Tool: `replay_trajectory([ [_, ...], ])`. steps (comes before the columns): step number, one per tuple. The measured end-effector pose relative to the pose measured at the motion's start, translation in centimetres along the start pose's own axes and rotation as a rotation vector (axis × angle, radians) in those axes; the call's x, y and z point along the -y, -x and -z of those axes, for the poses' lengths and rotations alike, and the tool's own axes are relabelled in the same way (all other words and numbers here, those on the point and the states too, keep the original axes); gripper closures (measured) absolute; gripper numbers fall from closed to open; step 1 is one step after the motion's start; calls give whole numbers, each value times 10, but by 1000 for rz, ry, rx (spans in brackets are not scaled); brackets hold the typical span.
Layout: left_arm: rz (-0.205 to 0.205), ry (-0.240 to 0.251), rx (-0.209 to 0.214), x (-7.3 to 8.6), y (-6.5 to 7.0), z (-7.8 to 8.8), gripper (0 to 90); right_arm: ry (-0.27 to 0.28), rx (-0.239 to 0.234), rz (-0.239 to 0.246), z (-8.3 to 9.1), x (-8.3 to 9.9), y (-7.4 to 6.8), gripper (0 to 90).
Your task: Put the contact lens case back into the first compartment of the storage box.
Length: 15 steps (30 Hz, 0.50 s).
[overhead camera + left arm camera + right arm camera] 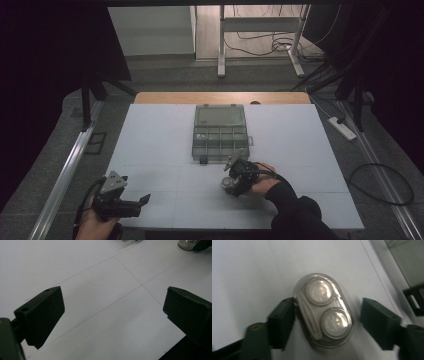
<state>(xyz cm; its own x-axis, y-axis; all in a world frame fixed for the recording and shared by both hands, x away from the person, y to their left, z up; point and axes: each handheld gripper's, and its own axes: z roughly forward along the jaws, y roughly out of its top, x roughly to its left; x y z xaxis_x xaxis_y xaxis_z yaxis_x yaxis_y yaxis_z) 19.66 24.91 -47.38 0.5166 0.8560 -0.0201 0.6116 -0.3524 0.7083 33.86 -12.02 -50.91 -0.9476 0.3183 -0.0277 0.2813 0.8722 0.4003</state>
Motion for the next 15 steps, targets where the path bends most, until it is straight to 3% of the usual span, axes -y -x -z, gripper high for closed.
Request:
replay_trajectory([
  [2, 0, -1, 0, 0, 0, 0, 36, 3, -12, 15, 1, -1, -1, 406],
  [5, -2, -1, -1, 0, 0, 0, 36, -1, -14, 23, 1, -2, -1, 431],
  [6, -2, -1, -1, 0, 0, 0, 36, -7, -17, 22, 2, -2, -1, 489],
  [10, -1, -1, -1, 0, 0, 0, 37, -15, -13, 19, 3, -3, -1, 492],
  [15, -2, -1, -1, 0, 0, 0, 37, -3, -29, -25, 4, -3, -1, 492],
])
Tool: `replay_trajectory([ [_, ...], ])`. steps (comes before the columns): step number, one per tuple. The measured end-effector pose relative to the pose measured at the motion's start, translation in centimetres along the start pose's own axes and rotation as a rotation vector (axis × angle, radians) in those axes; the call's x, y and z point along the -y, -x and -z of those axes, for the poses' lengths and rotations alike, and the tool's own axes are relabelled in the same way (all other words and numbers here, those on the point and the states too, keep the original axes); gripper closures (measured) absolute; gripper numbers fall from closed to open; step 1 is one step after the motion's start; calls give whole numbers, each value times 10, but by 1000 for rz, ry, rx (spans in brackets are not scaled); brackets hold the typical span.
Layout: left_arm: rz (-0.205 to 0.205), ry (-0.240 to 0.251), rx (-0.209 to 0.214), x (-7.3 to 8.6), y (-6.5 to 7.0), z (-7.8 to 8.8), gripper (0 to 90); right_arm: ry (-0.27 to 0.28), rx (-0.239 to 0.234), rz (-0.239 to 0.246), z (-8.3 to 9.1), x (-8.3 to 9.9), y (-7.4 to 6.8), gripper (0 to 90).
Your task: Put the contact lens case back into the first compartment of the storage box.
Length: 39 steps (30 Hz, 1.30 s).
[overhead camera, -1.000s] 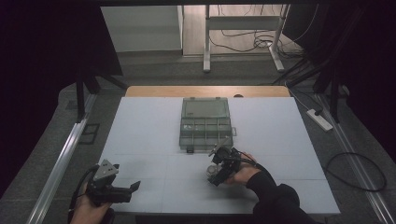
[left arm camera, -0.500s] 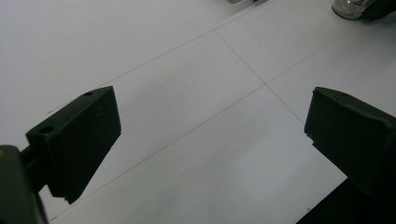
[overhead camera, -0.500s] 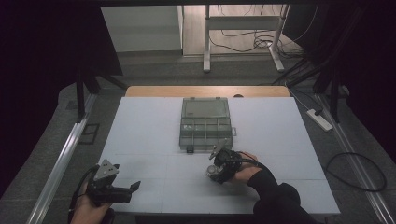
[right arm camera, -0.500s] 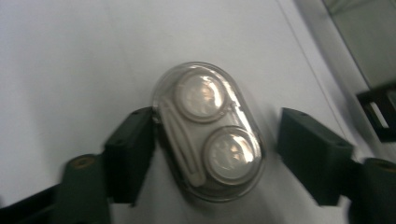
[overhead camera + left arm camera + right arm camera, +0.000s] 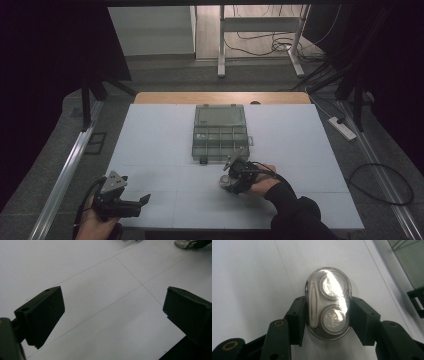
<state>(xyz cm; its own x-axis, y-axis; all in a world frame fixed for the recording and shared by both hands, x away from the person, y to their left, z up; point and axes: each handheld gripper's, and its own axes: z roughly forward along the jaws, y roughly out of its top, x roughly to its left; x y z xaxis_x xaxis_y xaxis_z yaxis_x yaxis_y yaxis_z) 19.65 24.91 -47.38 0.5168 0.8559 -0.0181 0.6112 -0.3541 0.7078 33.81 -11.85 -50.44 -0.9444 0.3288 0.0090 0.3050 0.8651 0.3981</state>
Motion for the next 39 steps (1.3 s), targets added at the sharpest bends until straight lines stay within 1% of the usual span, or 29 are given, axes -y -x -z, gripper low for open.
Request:
replay_trajectory([
  [6, 0, 0, -1, 0, 0, 0, 38, 51, -18, -53, 7, -2, 1, 492],
  [12, 1, 0, 0, 0, 0, 0, 38, 117, -37, -111, 16, -5, 2, 492],
  [15, 1, -1, 0, 0, 0, 0, 38, 140, -26, -141, 20, -8, 2, 492],
  [16, 1, -1, 0, 0, 0, 0, 38, 140, -26, -141, 20, -8, 2, 492],
  [17, 1, -1, 0, 0, 0, 0, 38, 148, -28, -151, 21, -9, 3, 493],
  [18, 2, -1, 0, 0, 0, 0, 38, 162, -28, -173, 23, -10, 4, 492],
  [24, 5, -1, 2, 0, 0, 0, 38, 190, -18, -208, 28, -13, 8, 492],
  [26, 6, -1, 2, 0, 0, 0, 38, 217, -12, -230, 31, -16, 12, 492],
  [35, 8, 1, 3, 0, -1, 0, 38, 262, 11, -280, 33, -29, 23, 492],
  [39, 9, 3, 5, 0, -1, 0, 38, 269, 19, -296, 32, -34, 26, 492],
])
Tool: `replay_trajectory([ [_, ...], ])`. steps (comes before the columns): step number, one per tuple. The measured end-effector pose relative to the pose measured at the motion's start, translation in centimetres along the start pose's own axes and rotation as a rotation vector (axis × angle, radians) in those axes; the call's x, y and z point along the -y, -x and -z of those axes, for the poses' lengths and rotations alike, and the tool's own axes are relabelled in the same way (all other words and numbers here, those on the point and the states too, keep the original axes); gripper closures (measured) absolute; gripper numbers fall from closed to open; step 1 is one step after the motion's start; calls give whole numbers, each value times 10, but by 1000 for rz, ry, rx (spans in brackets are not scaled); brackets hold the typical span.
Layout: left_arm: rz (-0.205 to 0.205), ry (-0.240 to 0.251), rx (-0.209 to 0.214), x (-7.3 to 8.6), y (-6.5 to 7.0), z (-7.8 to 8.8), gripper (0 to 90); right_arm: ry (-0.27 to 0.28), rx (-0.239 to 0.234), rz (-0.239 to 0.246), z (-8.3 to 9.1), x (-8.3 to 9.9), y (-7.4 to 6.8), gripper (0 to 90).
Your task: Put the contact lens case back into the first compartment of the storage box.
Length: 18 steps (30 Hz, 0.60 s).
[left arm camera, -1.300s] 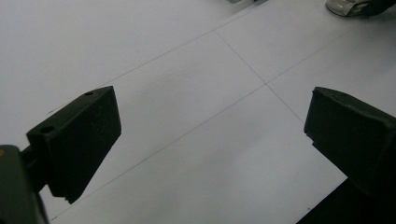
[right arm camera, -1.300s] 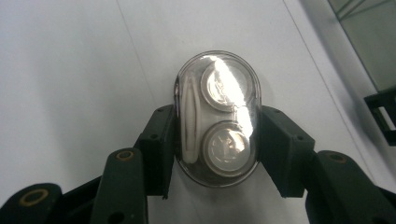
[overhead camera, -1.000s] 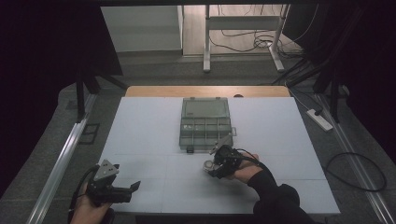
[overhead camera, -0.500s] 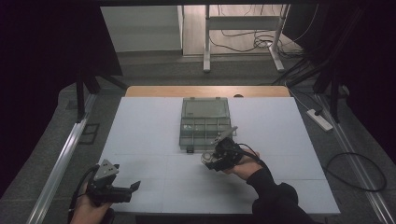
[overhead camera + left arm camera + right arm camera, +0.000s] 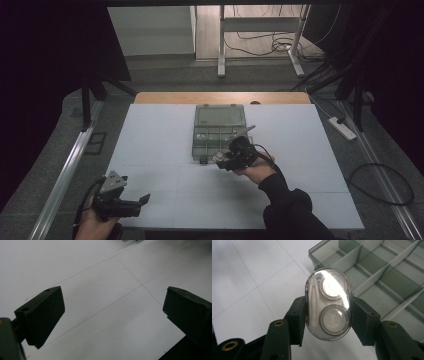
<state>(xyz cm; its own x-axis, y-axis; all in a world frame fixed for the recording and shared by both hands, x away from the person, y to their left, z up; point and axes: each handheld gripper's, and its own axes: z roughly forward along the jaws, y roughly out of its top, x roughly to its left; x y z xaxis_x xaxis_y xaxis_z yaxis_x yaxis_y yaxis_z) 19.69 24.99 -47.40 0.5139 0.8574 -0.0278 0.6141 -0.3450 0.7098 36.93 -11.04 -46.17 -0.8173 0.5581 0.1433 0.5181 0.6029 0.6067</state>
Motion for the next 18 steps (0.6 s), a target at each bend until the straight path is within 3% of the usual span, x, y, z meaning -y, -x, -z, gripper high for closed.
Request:
replay_trajectory([
  [18, 2, 3, 4, 0, -1, 0, 38, 41, 50, -34, -16, -32, 7, 493],
])
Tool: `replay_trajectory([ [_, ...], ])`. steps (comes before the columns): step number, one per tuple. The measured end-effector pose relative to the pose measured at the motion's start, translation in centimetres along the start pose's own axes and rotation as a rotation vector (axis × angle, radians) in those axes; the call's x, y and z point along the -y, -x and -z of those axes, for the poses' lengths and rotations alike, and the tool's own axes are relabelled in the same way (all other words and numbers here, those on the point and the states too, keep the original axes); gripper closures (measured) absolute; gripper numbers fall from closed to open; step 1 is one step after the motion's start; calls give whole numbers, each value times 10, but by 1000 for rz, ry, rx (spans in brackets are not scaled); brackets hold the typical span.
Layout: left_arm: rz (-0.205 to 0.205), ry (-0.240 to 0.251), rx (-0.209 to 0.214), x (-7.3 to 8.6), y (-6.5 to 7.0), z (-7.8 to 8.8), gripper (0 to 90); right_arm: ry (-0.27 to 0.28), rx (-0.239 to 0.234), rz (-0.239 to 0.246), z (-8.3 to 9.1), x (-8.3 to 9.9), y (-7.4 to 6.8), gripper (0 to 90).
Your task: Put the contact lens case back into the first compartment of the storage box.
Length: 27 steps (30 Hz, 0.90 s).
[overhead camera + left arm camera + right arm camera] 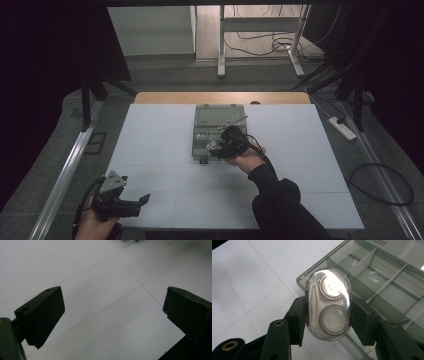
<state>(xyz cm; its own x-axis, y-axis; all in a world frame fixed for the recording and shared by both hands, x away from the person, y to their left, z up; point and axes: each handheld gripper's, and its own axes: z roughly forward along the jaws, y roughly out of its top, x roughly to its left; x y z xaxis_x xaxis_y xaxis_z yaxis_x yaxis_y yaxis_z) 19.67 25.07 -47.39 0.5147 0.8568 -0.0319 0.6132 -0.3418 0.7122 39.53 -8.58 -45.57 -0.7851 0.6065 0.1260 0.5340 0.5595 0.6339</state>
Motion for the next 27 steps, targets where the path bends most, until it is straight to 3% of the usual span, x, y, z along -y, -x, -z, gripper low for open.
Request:
replay_trajectory([
  [27, 0, 4, 5, 0, -1, 0, 37, 11, 77, -84, -37, -35, 11, 492],
])
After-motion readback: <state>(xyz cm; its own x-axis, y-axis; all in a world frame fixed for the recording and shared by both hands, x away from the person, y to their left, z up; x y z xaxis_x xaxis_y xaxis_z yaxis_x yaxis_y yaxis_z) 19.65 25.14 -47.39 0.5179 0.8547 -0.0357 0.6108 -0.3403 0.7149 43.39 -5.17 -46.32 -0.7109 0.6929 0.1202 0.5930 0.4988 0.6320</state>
